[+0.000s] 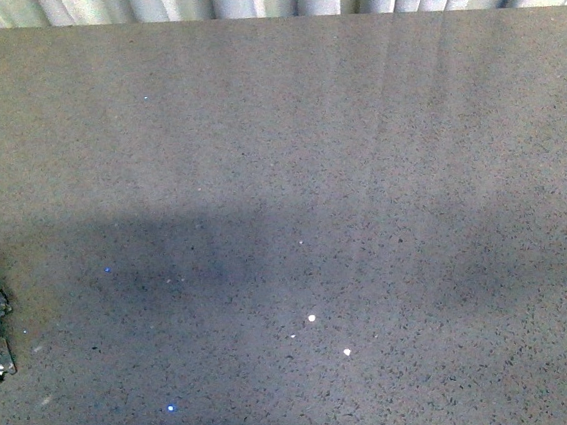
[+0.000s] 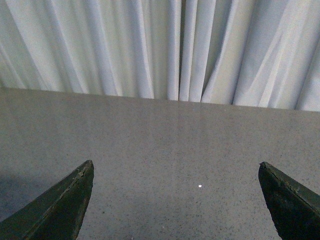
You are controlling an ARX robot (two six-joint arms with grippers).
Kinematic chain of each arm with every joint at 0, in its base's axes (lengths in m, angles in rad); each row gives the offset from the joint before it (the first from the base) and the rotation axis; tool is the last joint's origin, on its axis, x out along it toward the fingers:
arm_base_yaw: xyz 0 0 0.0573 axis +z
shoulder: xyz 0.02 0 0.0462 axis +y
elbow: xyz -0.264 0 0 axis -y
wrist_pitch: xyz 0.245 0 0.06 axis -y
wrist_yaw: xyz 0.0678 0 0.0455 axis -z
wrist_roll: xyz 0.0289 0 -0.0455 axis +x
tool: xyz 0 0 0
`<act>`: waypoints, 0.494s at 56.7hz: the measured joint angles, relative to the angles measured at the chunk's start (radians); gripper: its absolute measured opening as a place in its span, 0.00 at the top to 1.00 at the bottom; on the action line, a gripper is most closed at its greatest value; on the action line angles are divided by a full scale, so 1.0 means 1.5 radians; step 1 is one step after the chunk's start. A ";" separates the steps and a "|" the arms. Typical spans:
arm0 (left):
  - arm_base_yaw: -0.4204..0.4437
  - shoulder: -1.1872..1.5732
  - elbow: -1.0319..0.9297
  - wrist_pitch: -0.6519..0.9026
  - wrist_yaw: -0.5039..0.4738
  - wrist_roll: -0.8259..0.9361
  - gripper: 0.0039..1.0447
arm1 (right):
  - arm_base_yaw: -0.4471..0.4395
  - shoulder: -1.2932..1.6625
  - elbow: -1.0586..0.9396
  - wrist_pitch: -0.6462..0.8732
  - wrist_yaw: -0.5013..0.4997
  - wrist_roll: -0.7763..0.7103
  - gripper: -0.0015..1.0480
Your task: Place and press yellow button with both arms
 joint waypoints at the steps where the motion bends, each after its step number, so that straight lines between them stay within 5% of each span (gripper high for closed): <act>1: -0.001 0.000 0.000 0.000 0.000 0.000 0.12 | 0.000 0.000 0.000 0.000 0.000 0.000 0.09; 10: -0.003 0.000 -0.002 0.000 -0.001 0.000 0.26 | 0.000 0.000 0.000 0.000 0.000 0.000 0.09; 22: -0.005 0.000 -0.002 0.000 -0.001 0.000 0.63 | 0.000 0.000 0.000 0.000 0.000 0.000 0.09; 28: -0.005 0.000 -0.002 0.000 -0.001 0.000 0.68 | 0.000 0.000 0.000 0.000 0.000 0.000 0.09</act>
